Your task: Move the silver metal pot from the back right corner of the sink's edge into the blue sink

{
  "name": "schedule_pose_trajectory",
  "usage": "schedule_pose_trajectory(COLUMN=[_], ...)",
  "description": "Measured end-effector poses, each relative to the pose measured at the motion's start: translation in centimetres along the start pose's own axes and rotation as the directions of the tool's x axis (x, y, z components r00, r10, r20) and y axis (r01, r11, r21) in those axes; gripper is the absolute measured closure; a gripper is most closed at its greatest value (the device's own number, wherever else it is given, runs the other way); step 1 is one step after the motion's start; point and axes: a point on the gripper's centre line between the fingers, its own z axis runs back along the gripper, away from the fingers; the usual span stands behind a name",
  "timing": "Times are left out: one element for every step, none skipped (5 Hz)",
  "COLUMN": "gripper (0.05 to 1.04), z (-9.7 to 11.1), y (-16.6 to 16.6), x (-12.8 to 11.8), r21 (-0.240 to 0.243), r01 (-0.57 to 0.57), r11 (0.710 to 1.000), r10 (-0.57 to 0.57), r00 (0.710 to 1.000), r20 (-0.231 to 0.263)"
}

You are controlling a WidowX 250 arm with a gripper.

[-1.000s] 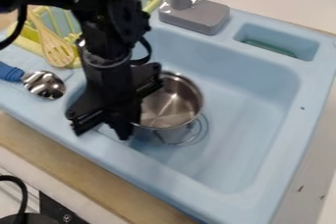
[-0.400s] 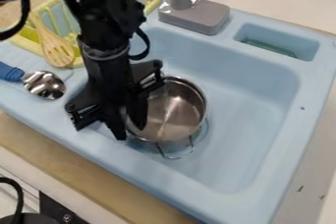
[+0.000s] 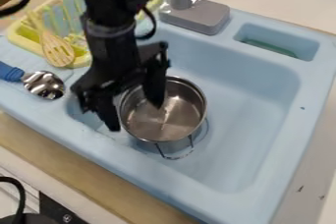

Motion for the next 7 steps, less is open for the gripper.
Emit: schedule_pose_trajectory(gripper=[0.087, 0.087, 0.087, 0.087, 0.087, 0.087, 0.087], z=[1.6, 2.7, 3.3, 4.1, 4.7, 4.4, 3.6], y=[-0.6, -1.0, -3.2, -5.1, -7.0, -8.4, -8.8], x=[-0.1, -0.6, -1.7, -2.7, -3.0, -1.8, -0.2], r21=[0.006, 0.029, 0.033, 0.056, 0.066, 0.097, 0.157], r01=[-0.001, 0.047, 0.290, 0.521, 0.716, 0.824, 0.844], r11=[1.000, 0.998, 0.957, 0.852, 0.695, 0.559, 0.513], r10=[0.001, -0.046, -0.287, -0.512, -0.695, -0.803, -0.842], r00=[1.000, 0.999, 0.956, 0.850, 0.692, 0.566, 0.531], r20=[-0.017, -0.017, -0.064, -0.123, -0.194, -0.187, -0.098])
